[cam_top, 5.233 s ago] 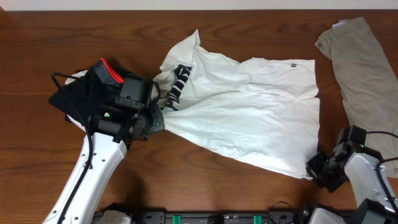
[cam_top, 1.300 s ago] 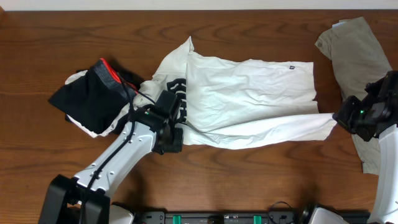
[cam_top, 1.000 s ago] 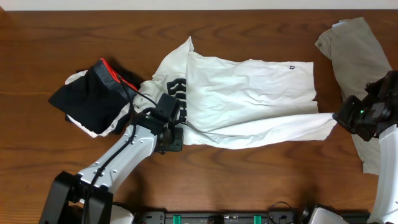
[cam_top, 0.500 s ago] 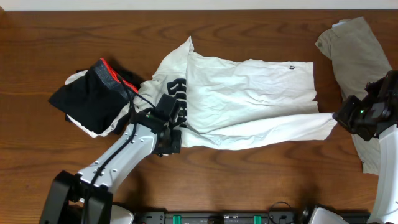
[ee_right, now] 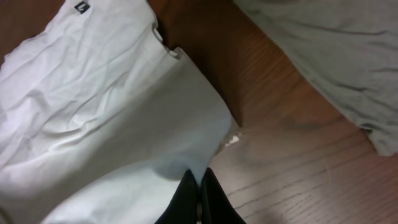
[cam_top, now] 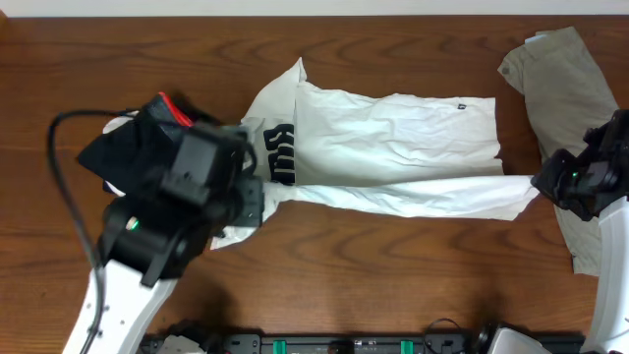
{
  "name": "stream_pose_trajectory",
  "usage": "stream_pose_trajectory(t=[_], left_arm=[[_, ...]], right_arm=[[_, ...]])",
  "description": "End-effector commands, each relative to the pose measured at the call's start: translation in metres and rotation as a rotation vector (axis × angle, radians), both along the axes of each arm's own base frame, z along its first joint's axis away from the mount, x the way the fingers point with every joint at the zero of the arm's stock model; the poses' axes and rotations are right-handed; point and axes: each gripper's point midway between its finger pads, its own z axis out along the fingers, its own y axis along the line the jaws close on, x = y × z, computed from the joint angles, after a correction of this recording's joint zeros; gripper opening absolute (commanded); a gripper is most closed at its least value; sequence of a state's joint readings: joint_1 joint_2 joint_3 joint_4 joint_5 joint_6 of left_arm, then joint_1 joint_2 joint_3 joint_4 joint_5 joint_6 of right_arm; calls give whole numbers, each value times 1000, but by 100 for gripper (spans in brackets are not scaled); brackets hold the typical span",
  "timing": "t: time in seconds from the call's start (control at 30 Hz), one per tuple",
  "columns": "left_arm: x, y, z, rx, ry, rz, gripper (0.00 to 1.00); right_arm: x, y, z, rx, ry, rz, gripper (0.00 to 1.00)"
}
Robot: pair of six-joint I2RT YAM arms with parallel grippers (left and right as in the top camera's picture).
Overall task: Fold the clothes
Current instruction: 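Lift the T-shirt high with both grippers and stretch it out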
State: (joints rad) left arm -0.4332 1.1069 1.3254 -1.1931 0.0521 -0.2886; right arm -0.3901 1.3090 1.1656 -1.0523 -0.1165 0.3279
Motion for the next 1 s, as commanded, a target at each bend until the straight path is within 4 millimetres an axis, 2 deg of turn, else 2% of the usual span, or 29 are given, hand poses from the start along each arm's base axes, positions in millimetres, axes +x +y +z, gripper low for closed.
stream_pose_trajectory(t=[0.0,0.1,0.2,0.33,0.47,0.67,0.8,0.97], left_arm=[[-8,14,12,27,-44,31,6],[-12,17,44,-11,-140,38,6],[-17,19,91,-73,-273,37,6],[-28,17,145,-137,-405,-15,6],[-40,21,176,-146,-468,-51,6],[-59,29,226,-142,-562,-89,6],[-75,37,257,-137,-632,-112,6],[-78,44,274,-128,-684,-91,6]], right_arm=[[2,-7,7,-35,-12,0,1],[8,-8,19,-33,-51,12,1],[20,5,47,-4,-151,110,1],[20,12,90,-17,-244,134,1],[14,22,138,-64,-357,204,1],[-7,27,212,-160,-540,167,1],[-24,22,243,-224,-583,109,1],[-28,23,266,-238,-622,99,1]])
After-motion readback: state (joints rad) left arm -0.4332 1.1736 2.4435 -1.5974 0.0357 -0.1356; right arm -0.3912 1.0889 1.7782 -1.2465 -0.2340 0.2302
